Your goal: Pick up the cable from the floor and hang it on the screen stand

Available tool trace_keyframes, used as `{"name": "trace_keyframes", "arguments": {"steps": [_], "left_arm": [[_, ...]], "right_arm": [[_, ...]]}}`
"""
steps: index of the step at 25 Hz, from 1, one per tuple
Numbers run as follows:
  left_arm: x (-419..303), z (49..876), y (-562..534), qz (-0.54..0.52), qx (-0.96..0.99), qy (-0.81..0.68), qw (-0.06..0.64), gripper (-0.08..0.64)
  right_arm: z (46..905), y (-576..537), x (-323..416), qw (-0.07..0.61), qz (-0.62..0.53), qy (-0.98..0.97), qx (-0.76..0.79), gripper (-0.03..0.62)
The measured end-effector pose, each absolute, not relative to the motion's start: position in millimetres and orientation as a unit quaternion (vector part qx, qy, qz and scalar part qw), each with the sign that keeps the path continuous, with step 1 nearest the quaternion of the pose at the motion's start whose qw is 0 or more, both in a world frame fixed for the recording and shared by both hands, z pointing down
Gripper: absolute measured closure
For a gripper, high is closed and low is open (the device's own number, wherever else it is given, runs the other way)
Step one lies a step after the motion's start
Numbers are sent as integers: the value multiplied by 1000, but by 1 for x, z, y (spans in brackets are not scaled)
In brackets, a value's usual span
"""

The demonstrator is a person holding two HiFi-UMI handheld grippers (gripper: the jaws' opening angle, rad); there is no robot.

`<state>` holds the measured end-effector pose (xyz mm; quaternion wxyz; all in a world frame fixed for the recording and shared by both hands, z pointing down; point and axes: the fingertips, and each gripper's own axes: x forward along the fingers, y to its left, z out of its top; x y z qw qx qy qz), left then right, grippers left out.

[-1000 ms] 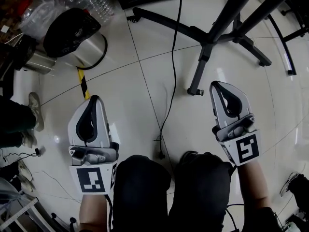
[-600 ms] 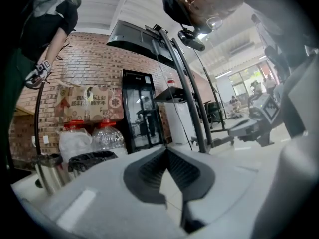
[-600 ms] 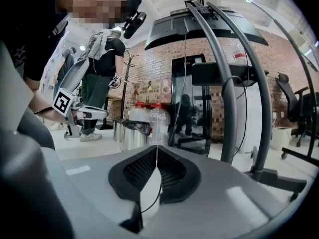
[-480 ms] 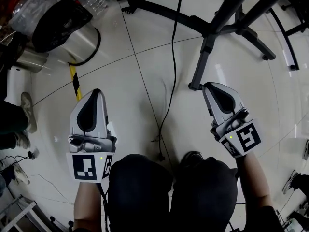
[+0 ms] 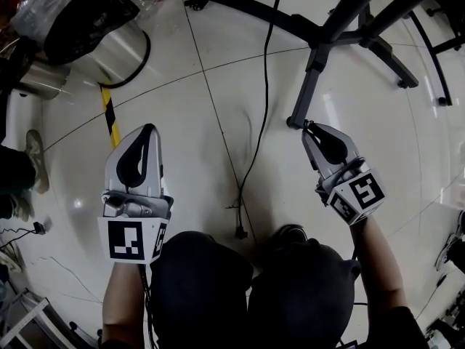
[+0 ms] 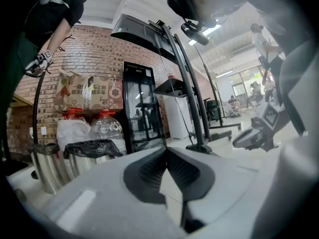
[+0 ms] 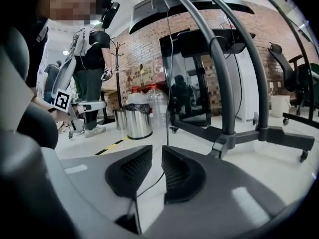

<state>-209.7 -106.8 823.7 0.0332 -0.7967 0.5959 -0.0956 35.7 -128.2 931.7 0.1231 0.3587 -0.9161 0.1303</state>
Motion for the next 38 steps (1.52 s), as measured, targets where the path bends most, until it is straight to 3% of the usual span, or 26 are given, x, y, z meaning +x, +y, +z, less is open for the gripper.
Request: {"name": "trace_keyframes", "arguments": {"steps": [15,27,34,38], "left_arm": [[-220,835,-96,-112,-792,599,31,554],[-222,843,-96,-115,-792,598,24,554],[-227,843,-95,-115,-789,603,24,554],[-227,844,-94,-118,-789,603,24,555]], "right_arm": [[1087,-67,-31,242,226,-902,278,485],[1138,-61,-46,291,300,-863,285,419],[1146,-66,-54,304,320,-851,286,424],[1148,-70,-53,305,334,-843,292,472]]}}
